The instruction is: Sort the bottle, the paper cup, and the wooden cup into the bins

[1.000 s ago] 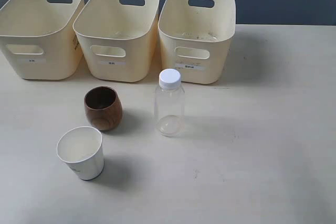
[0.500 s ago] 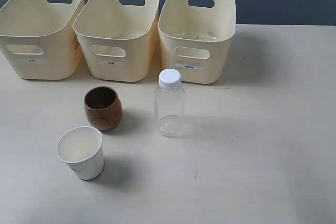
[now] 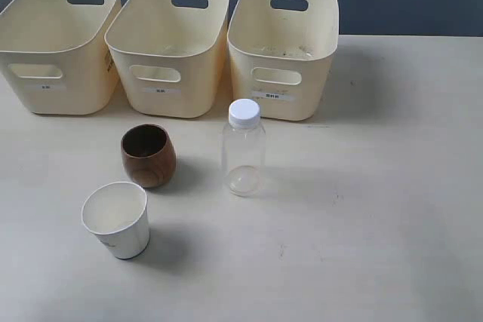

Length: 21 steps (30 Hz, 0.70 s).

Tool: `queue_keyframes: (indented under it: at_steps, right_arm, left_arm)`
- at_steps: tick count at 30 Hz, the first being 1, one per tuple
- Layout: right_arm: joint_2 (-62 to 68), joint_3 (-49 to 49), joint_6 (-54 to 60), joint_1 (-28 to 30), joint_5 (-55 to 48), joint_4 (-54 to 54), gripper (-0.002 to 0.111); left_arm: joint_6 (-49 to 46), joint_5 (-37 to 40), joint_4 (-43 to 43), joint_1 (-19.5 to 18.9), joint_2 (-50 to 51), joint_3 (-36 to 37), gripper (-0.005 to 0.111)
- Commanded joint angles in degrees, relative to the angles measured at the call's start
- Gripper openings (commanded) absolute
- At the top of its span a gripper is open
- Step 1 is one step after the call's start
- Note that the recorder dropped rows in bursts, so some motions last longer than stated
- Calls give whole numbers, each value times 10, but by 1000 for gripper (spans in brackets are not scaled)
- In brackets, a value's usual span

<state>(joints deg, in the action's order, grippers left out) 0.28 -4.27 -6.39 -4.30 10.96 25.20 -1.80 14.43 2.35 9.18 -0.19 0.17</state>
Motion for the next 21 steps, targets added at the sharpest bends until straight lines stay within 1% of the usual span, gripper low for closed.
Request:
queue_keyframes:
  at_steps: [1,3,4,5,6,7,8,9,10,11,13,16,19,20,21]
  right_arm:
    - [29,-97,1,3,-34,-72,0]
    - [100,-162,1,2,-69,-115,-1]
    - [156,-198,1,-1,-84,-145,-1]
    - [224,-233,1,-17,-99,-176,-1]
    - [259,-248,3,-34,-110,-195,-1]
    - [321,-267,7,-79,-113,-240,-1]
    - [355,-274,8,-111,-110,-267,-1]
    - [410,-277,8,-179,-87,-317,-1]
    - [442,-277,8,-213,-73,-340,-1]
    - [499,-277,8,-267,-50,-385,-1]
    - [572,-277,8,-321,-10,-416,-1]
    - [632,-277,8,-348,32,-416,-1]
    - [683,-277,5,-352,63,-416,0]
    - [695,-277,5,-352,70,-417,1]
    - [711,-277,5,-352,77,-418,7]
  left_arm:
    - [2,-8,1,1,2,-2,0]
    - [2,-8,1,1,2,-2,0]
    - [2,-8,1,1,2,-2,0]
    - [2,-8,1,1,2,-2,0]
    - [2,-8,1,1,2,-2,0]
    - [2,-8,1,1,2,-2,0]
    - [2,-8,1,1,2,-2,0]
    - [2,-8,1,1,2,-2,0]
    - [2,-8,1,1,2,-2,0]
    - [2,-8,1,1,2,-2,0]
    - [2,-8,1,1,2,-2,0]
    - [2,-8,1,1,2,-2,0]
    - [2,-8,1,1,2,-2,0]
    - [2,-8,1,1,2,-2,0]
    - [2,-8,1,1,2,-2,0]
